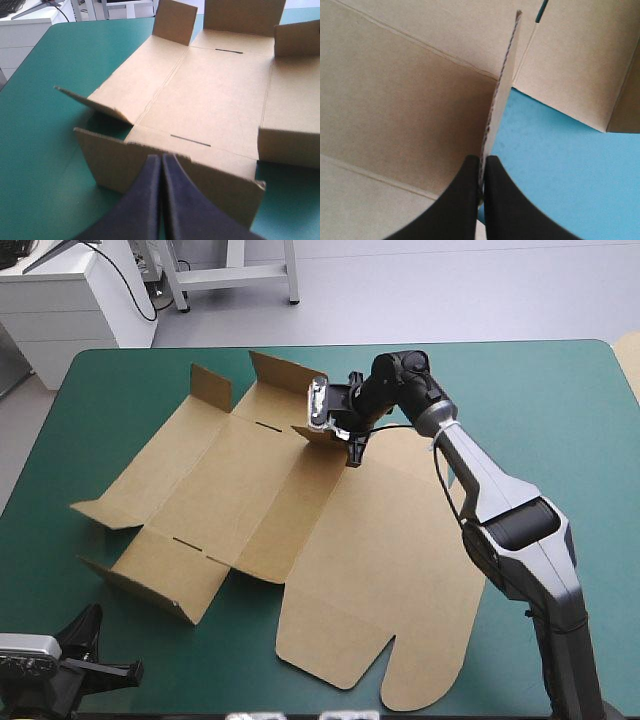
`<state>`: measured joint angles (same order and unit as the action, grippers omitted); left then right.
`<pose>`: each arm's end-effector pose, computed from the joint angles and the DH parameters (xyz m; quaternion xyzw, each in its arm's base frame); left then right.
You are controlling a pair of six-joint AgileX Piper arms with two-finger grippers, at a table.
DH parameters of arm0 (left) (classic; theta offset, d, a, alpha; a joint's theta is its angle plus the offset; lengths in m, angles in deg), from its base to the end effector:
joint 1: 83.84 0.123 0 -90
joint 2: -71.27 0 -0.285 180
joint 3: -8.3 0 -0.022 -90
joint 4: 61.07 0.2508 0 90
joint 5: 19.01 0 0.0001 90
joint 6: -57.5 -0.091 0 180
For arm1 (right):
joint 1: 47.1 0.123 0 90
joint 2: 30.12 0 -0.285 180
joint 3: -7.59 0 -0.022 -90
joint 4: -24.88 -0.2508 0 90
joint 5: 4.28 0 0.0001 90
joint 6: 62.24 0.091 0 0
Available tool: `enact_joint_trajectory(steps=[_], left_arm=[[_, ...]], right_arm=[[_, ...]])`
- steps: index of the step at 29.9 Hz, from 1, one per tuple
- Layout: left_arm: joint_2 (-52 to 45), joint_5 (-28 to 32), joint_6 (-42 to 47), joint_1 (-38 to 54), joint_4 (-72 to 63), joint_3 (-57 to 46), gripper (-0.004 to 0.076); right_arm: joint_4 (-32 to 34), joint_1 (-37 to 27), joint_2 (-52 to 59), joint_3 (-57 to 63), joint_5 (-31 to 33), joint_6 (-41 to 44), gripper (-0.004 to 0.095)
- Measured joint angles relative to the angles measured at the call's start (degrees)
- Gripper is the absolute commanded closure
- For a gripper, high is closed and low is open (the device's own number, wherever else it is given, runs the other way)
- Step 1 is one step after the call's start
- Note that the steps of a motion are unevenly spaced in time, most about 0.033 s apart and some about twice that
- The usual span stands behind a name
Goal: Fold the box
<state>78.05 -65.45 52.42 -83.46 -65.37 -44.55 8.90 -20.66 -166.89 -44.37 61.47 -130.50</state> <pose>0.0096 -0.0049 0.2773 0.0284 0.7979 -0.0086 0.6020 0.4373 0.2430 0.2867 -0.6889 0.6658 0.0382 0.2840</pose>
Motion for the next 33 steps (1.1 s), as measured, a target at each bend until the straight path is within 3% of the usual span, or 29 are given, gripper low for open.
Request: enact_joint_trajectory(steps=[4, 15, 26, 33], left_arm=[[0.0, 0.0, 0.0, 0.0, 0.0, 0.0, 0.0731], [0.0, 0.0, -0.11, 0.0, -0.11, 0.0, 0.0731], [0.0, 0.0, -0.16, 0.0, -0.22, 0.0, 0.0731], [0.0, 0.0, -0.16, 0.0, -0.22, 0.0, 0.0731]], right_arm=[[1.96, 3.56, 0.0, -1.07, -1.99, -0.17, 0.0929], [4.36, 8.39, 0.0, -1.07, -15.8, -0.97, 0.0929], [11.84, 8.57, 0.0, -1.07, -9.86, -4.7, 0.0929], [10.92, 8.57, 0.0, -1.07, -9.66, -4.95, 0.0925]])
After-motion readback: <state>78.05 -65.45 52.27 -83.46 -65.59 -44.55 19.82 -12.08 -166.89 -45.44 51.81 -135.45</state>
